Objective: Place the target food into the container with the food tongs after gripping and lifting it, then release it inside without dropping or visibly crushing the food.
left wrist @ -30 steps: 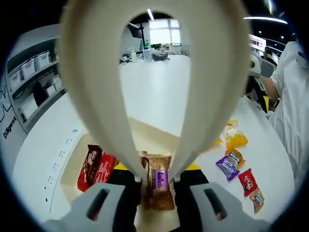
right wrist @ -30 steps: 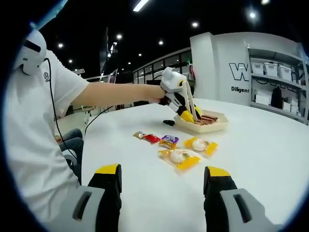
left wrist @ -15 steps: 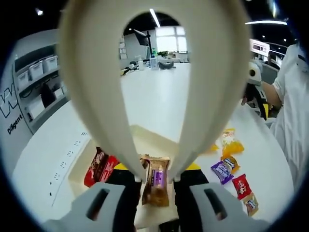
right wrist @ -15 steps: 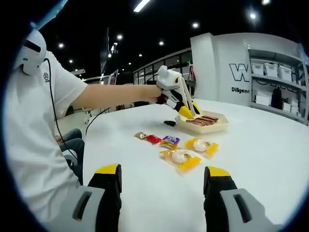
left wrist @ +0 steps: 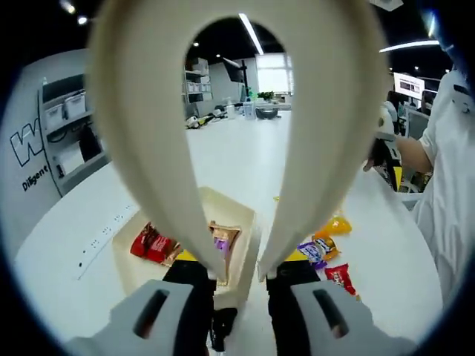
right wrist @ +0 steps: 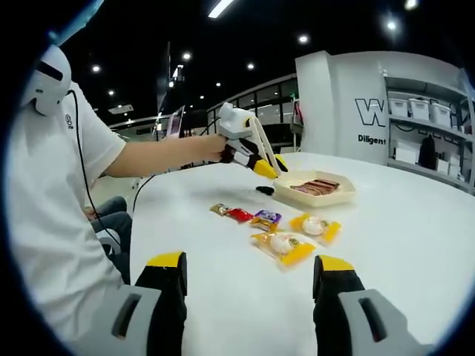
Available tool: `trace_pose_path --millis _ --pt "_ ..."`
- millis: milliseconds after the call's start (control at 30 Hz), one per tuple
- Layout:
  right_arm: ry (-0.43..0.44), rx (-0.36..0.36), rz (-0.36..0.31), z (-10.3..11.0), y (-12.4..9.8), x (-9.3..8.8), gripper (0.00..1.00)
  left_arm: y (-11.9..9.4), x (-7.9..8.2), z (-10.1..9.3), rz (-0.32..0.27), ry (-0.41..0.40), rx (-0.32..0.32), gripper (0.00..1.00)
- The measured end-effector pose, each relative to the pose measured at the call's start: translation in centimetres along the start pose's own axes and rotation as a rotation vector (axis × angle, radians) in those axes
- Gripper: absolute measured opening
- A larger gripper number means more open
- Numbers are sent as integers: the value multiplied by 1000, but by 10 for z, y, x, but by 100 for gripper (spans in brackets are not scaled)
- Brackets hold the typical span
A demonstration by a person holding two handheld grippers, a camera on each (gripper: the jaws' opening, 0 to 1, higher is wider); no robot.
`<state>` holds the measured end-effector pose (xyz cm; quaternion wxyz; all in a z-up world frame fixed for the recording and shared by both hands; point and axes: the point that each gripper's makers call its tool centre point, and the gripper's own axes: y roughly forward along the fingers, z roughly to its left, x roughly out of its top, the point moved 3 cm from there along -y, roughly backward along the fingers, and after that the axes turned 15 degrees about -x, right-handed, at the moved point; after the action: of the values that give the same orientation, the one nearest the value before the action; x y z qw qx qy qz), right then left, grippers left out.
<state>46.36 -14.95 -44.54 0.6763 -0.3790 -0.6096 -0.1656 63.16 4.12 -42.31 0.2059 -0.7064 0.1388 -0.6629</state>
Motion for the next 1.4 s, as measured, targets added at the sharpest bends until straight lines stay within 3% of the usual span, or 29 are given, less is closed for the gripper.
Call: trace_pose_path --millis 433,967,1400 --pt "-9 9 -1 6 3 1 68 -14 -11 -53 -22 -7 34 25" --pt "-14 25 5 12 9 2 68 -18 -22 -91 -28 -4 45 25" --pt "-16 38 3 14 14 2 69 -12 -34 -108 -28 -14 54 25"
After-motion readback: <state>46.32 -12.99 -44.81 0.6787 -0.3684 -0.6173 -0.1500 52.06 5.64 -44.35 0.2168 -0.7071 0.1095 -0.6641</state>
